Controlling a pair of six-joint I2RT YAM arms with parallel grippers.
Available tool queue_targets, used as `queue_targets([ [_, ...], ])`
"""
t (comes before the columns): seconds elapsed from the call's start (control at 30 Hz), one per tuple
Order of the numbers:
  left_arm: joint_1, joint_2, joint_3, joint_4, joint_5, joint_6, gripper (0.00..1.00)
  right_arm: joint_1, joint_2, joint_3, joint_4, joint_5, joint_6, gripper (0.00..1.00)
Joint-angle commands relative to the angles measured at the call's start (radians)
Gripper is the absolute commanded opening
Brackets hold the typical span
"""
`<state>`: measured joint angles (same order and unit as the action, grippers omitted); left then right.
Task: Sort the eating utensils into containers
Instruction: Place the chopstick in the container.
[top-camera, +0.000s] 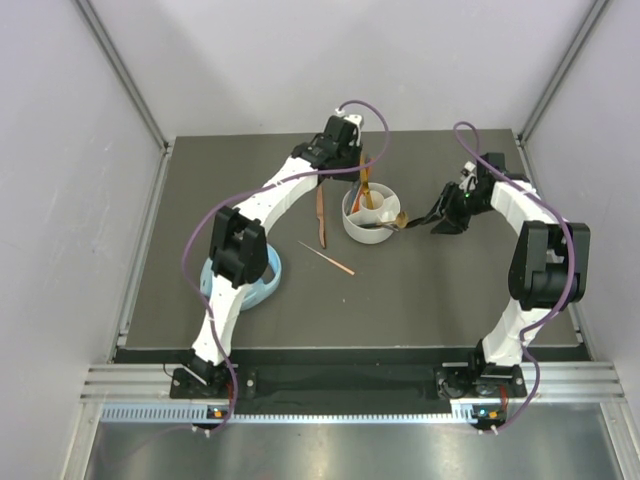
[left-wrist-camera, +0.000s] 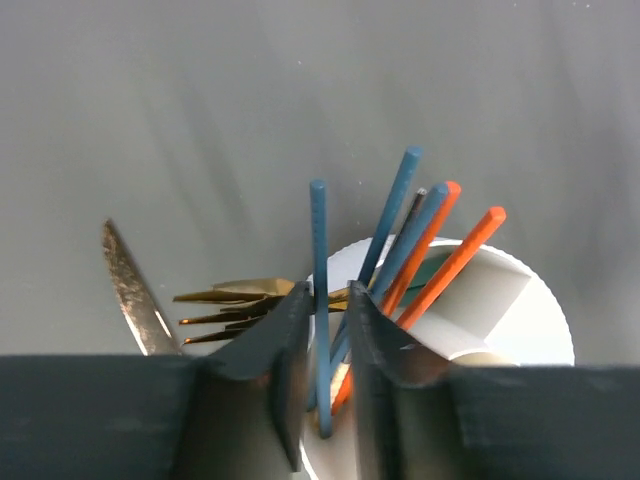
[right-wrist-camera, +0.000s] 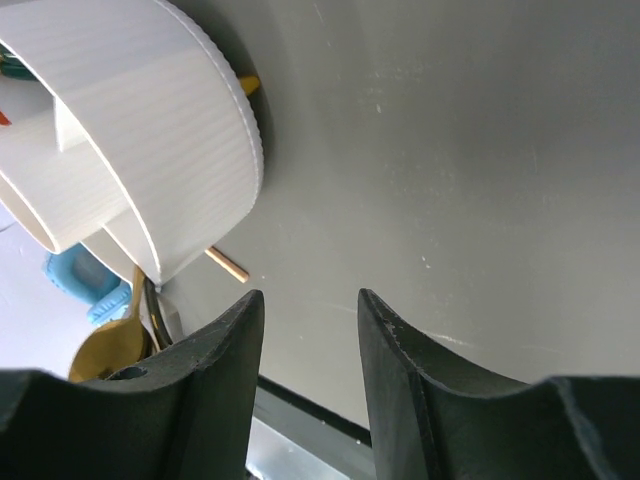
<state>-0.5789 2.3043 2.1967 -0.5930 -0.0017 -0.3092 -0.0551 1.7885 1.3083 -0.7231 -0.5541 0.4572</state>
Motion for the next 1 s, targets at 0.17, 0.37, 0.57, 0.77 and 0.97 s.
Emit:
queue_targets([
  [0.17,-0.004,-0.114,0.009,0.025,-0.027,-0.004,0.33,-0.005,-0.028,-0.020,0.028,-0.021,0.003,0.43],
  [0.37,0.001,-0.146,0.021,0.027,-0.038,-0.011,0.33,-0.005,-0.029,-0.026,0.031,-0.024,-0.003,0.43],
  [0.57,0.043,-0.302,-0.122,0.035,-0.171,-0.073,0.35,-0.005,-0.040,-0.027,0.031,-0.023,-0.011,0.43],
  [0.77,0.134,-0.491,-0.341,-0.119,-0.270,-0.280,0.35,-0.005,-0.055,-0.053,0.039,-0.012,-0.011,0.43],
  [0.97,0.159,-0.622,-0.578,-0.241,-0.183,-0.516,0.35,-0.005,-0.064,-0.055,0.031,-0.007,-0.015,0.43],
])
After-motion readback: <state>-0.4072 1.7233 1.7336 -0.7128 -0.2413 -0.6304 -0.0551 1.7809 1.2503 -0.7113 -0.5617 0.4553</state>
